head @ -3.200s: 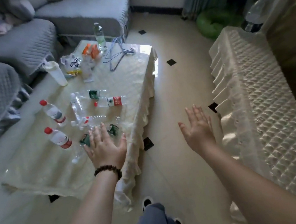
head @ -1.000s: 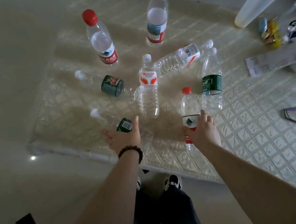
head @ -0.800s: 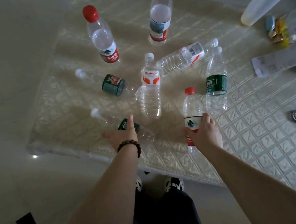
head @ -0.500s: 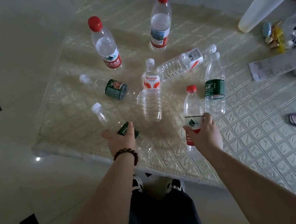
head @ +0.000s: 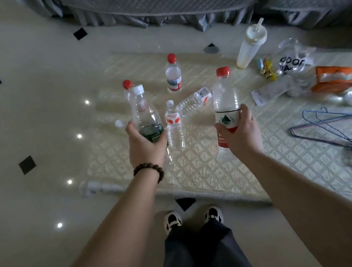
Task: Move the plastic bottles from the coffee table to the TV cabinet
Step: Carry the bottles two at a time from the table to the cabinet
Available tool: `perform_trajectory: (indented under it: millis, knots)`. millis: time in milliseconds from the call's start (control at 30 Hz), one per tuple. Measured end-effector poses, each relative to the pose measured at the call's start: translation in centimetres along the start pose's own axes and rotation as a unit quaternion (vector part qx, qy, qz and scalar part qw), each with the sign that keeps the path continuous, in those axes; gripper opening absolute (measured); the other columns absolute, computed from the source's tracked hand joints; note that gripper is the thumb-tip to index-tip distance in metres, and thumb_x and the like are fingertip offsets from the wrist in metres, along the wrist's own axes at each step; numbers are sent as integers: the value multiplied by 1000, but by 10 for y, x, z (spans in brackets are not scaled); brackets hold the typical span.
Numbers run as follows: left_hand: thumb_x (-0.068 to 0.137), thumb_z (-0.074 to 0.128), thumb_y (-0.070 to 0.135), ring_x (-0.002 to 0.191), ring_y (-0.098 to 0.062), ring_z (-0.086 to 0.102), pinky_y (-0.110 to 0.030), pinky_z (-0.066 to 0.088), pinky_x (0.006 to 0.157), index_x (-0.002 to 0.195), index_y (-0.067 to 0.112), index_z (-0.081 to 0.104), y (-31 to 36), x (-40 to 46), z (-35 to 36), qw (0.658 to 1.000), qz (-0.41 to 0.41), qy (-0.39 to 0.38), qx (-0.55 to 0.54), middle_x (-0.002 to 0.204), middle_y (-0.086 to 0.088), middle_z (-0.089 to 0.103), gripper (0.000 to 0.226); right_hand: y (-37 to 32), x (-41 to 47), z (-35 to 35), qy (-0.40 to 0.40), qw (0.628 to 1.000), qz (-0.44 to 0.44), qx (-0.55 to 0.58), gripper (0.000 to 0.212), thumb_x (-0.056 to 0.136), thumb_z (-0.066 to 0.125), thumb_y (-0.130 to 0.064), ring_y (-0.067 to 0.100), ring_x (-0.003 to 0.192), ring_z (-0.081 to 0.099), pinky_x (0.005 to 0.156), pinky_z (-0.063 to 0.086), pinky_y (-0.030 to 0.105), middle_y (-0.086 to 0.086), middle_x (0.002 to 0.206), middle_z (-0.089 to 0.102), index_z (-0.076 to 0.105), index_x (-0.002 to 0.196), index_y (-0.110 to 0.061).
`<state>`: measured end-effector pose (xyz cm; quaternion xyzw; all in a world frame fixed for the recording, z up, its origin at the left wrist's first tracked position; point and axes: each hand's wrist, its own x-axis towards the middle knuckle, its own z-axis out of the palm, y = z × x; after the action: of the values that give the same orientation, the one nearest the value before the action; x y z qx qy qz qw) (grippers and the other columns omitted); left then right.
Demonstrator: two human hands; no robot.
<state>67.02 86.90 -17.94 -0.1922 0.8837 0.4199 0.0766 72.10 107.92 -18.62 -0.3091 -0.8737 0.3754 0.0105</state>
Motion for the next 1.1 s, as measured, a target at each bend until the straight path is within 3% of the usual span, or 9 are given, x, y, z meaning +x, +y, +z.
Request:
perform_trajectory:
  millis: [100,233,333,400,567,733,833,933,1100]
  knots:
    - [72,76,44,88,-16,60,-27,47,71,132,31,29,36,-16,-20,999,52,-16,-8,114,7,58,77,-20,-18,-35,43,999,-3,28,72,77,74,-41,25,107,55,83,52,42,5,122,55,36,134,-17]
    - [71,76,48,95,-21,61,-34,52,79,135,28,28,66,-24,-35,994,102,-31,-11,117,3,59,83,-33,-41,-64,105,992,6,66,73,76,75,-38,24,111,54,84,47,35,3,124,54,36,135,-20]
    - [71,77,45,86,-17,57,-29,45,74,134,27,29,80,-29,-39,988,140,-60,-12,107,7,57,81,-36,-59,-77,142,986,30,85,76,77,75,-37,21,115,51,82,38,29,1,127,53,34,139,-20]
    - [72,77,43,86,-17,57,-28,42,73,134,27,29,88,-33,-39,983,161,-82,-13,112,5,59,80,-34,-71,-82,166,980,46,97,77,78,74,-36,20,117,49,83,36,27,1,128,52,33,141,-19]
    - [72,77,45,108,-25,60,-30,47,81,136,27,28,95,-53,-27,965,221,-139,6,126,-1,58,83,-20,-103,-91,217,965,92,111,74,82,71,-37,20,115,48,84,40,31,3,129,49,31,140,-18]
    - [74,78,37,111,-22,57,-24,40,79,134,24,35,101,-91,-9,930,296,-218,25,128,2,56,75,0,-146,-104,298,935,141,130,68,82,70,-33,19,105,49,79,37,29,3,123,52,34,138,-19]
    - [72,78,40,106,-25,59,-29,47,80,133,27,33,101,-118,7,904,328,-270,37,124,-2,57,77,16,-177,-113,358,908,174,130,66,82,71,-31,24,110,52,87,44,35,4,122,52,36,136,-17]
    - [73,77,42,108,-27,58,-31,48,82,136,24,31,99,-155,22,866,380,-320,50,126,-3,56,80,37,-216,-122,416,875,214,124,68,82,71,-30,28,115,50,99,44,43,9,127,53,37,138,-14]
    - [72,77,45,109,-26,59,-34,49,86,134,27,29,88,-233,44,796,431,-418,76,129,-3,57,80,78,-297,-133,493,807,302,116,71,81,70,-35,35,115,53,95,46,46,14,129,55,34,139,-13]
